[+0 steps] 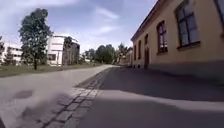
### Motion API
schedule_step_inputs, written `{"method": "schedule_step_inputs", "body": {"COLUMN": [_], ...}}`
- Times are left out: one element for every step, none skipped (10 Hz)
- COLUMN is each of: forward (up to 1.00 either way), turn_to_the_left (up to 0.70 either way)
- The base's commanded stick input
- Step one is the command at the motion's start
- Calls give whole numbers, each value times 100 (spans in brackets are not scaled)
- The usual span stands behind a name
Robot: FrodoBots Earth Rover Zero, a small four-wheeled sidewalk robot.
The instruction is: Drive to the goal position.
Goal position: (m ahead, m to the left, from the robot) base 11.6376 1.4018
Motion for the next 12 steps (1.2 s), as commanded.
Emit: {"method": "schedule_step_inputs", "body": {"forward": [70, 70, 70, 70, 70, 70, 70, 70, 70, 70, 70, 70], "turn_to_the_left": [0, 0, 0, 0, 0, 0, 0, 0, 0, -3, -8, -13]}}
